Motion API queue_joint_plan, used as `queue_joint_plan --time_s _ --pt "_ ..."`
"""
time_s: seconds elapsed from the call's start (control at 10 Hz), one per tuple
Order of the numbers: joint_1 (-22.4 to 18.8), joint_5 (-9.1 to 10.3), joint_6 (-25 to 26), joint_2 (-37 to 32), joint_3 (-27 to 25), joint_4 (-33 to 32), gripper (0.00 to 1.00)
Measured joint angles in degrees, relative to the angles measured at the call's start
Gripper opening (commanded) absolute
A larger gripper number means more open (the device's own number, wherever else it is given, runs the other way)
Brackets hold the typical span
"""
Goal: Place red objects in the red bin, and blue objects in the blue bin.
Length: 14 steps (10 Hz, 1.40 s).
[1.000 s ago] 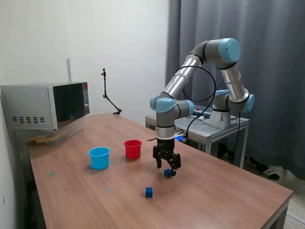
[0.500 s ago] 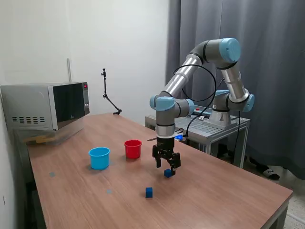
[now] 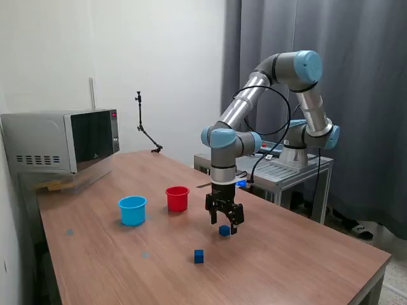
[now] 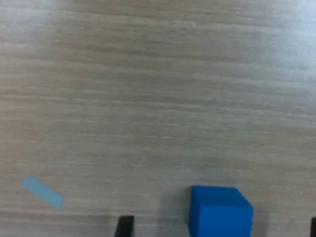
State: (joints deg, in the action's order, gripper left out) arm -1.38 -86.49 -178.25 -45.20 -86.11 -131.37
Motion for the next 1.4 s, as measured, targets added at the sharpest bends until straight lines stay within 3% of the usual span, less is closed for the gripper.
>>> queue_joint_plan --time_s 0.3,0.4,1.4 --pt "-0.1 0.00 0.0 0.0 -0.1 0.0 1.00" --pt "-0.1 0.00 0.0 -0.1 -0.1 0.0 0.00" --pt "-0.1 -0.05 0.1 -0.1 0.6 0.5 0.00"
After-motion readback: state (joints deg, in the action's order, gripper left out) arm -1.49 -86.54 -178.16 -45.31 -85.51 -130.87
